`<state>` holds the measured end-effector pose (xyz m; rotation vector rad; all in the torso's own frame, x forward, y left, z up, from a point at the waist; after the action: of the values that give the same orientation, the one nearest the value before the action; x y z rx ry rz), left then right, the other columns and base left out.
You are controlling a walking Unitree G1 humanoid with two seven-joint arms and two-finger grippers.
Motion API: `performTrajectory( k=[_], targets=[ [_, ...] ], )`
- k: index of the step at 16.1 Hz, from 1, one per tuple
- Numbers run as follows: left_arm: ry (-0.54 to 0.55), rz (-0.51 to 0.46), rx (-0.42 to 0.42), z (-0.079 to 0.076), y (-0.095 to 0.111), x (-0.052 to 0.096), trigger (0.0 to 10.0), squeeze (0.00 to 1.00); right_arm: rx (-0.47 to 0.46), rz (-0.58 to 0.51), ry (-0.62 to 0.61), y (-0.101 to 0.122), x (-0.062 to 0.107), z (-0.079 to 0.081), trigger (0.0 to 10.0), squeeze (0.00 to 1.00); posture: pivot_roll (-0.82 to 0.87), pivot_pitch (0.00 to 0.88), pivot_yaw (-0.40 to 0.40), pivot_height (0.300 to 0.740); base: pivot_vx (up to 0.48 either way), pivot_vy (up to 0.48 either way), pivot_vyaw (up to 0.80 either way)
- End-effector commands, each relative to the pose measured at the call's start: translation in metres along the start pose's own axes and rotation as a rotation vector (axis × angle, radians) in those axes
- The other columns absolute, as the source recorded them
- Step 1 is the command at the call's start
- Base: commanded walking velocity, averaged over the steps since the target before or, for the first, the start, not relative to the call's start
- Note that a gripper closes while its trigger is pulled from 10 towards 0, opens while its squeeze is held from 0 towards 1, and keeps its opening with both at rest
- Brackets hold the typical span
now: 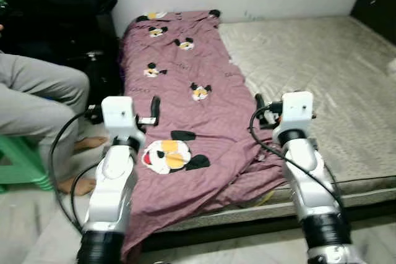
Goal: Clean up the room
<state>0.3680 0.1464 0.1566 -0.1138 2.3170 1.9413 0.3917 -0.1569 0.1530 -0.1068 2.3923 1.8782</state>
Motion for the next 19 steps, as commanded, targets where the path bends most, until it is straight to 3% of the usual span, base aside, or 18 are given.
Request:
performTrajectory(
  k=[1,5,8,11,15,19],
  targets=[
    [0.024,-0.022,-0.005,0.008,0.006,0.001,10.0,0.0,-0.039,-0.018,0.021,0.005,0.002,0.006,10.0,0.0,0.0,0.01,-0.026,0.74,0.0,0.0,0.0],
    [0.089,-0.006,0.015,0.016,0.0,0.016,10.0,0.0,-0.017,-0.01,0.096,0.003,0.011,0.027,10.0,0.0,0.02,0.044,-0.043,0.74,0.0,0.0,0.0],
    [0.057,0.026,-0.005,0.017,-0.006,0.024,10.0,0.0,-0.049,0.012,0.052,-0.004,0.02,0.014,10.0,0.0,0.0,0.064,0.004,0.74,0.0,0.0,0.0],
    [0.028,0.047,-0.008,0.015,-0.008,0.023,10.0,0.0,-0.056,0.07,0.013,-0.019,0.029,0.002,10.0,0.0,-0.01,0.071,0.017,0.74,0.0,0.0,0.0],
    [-0.001,0.039,0.0,0.005,-0.004,0.017,10.0,0.0,-0.041,0.074,0.004,-0.017,0.023,0.001,10.0,0.0,-0.01,0.089,0.024,0.74,0.0,0.0,-0.75],
    [-0.003,0.055,-0.002,0.006,-0.007,0.021,10.0,0.0,-0.035,0.109,-0.051,-0.024,0.024,-0.014,10.0,0.0,-0.01,0.095,0.023,0.74,0.0,0.0,-0.8]
  ],
)
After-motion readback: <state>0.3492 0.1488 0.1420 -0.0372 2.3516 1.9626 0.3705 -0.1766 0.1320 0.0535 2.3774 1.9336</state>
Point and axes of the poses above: a point about 5 cm out from each wrist's last joint towards the gripper, its own x axis pointing back from the gripper into the wrist, its own y axis along the axis of the wrist's last joint, z = x × y, the point moved 6 cm from there along -x, pointing out of the wrist towards the gripper, and after that the axes turned 7 degrees about x, right-handed, at the moved point
